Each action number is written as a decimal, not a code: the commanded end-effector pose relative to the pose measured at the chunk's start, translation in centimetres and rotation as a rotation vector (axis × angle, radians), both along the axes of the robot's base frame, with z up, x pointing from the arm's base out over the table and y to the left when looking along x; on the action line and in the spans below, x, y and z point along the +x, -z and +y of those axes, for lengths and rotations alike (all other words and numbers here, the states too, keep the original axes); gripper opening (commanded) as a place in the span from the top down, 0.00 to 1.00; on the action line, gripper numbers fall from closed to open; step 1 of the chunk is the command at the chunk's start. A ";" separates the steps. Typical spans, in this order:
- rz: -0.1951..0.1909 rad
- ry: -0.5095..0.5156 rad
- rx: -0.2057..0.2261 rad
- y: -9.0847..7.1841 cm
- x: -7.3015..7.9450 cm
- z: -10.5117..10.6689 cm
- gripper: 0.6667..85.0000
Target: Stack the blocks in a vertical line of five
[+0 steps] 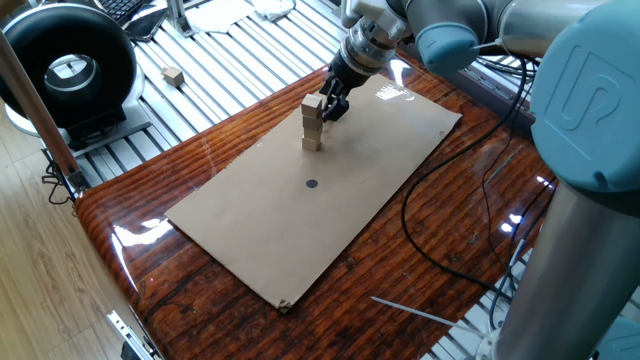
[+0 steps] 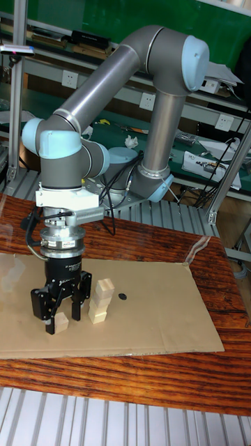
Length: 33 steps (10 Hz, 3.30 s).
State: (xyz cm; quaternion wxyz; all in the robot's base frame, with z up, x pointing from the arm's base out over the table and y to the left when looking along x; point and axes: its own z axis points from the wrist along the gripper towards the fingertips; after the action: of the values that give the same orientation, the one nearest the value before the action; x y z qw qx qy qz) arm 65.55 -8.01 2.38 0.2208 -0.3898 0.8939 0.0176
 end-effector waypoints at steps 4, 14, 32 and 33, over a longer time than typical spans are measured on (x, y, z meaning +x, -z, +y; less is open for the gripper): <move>0.004 0.031 -0.001 -0.1 0.0 -0.6 0.55; 0.106 0.117 -0.003 -0.9 -4.7 -2.4 0.70; 0.209 0.319 0.043 -12.7 -9.5 -0.2 0.82; 0.215 0.323 0.037 -13.2 -9.0 0.2 0.82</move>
State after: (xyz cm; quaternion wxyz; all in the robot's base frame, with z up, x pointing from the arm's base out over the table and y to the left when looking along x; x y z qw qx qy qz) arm 56.63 -8.59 13.39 0.1415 -0.2408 0.9595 0.0370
